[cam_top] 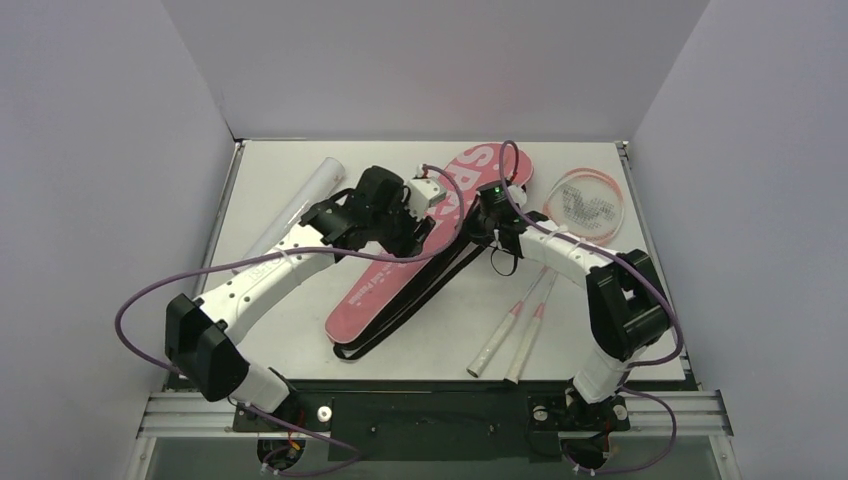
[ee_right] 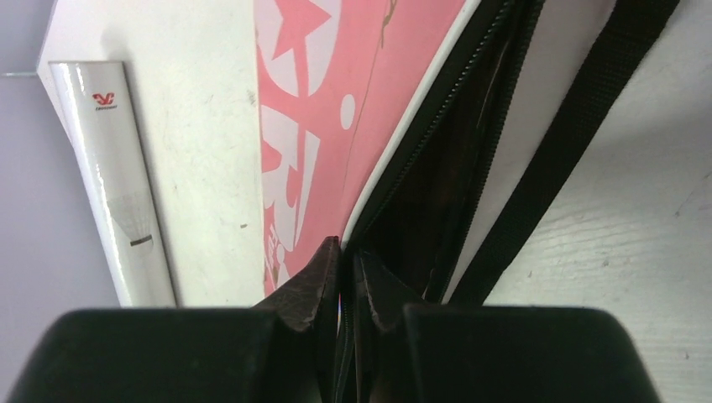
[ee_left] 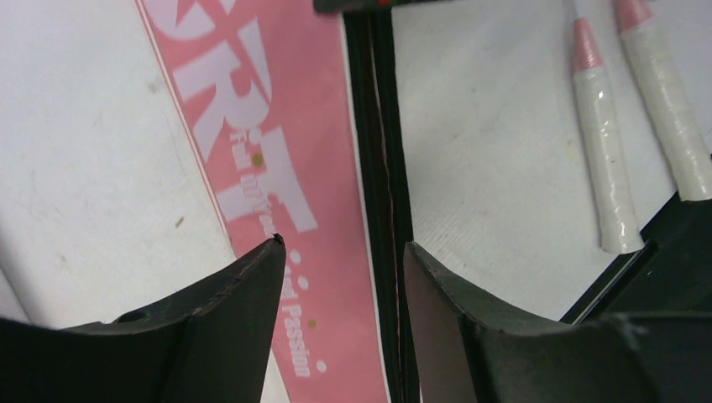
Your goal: Pack up the badminton gear
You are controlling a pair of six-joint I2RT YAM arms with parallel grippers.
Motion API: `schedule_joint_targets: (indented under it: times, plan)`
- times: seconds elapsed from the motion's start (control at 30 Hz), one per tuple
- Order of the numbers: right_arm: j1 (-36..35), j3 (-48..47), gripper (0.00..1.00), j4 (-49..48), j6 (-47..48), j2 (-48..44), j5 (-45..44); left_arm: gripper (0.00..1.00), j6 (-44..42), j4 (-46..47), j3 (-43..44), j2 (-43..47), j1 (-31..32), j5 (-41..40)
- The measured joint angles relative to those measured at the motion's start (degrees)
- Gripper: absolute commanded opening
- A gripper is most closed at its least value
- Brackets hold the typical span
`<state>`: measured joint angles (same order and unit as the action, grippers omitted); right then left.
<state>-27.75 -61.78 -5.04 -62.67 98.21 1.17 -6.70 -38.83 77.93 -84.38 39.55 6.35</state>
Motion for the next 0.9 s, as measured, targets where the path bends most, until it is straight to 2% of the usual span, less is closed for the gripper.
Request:
schedule_joint_targets:
  times: [0.1,0.27,0.67,0.8,0.9]
  plan:
    - [-1.8,-1.2,0.0,2.1,0.9,-1.6,-1.2,0.75,-0.1,0.7,4.7,-2.4,2.7,-0.1]
    - [-3.5,-3.4,0.0,4.3,1.4,-4.0,-2.2,0.76,0.0,3.1,5.7,-5.6,4.8,-0.3]
    - [-3.8,-3.5,0.0,5.7,0.6,-7.0,-1.2,0.75,0.5,9.4,-2.2,-7.4,3.5,-1.8]
    - [-3.8,-3.5,0.0,5.5,-0.2,-7.0,-0.2,0.68,1.2,10.8,-2.4,-7.4,2.7,-1.2]
    - [-3.8,-3.5,0.0,5.1,-1.0,-7.0,0.9,0.57,2.1,12.6,-2.6,-7.8,1.8,0.0]
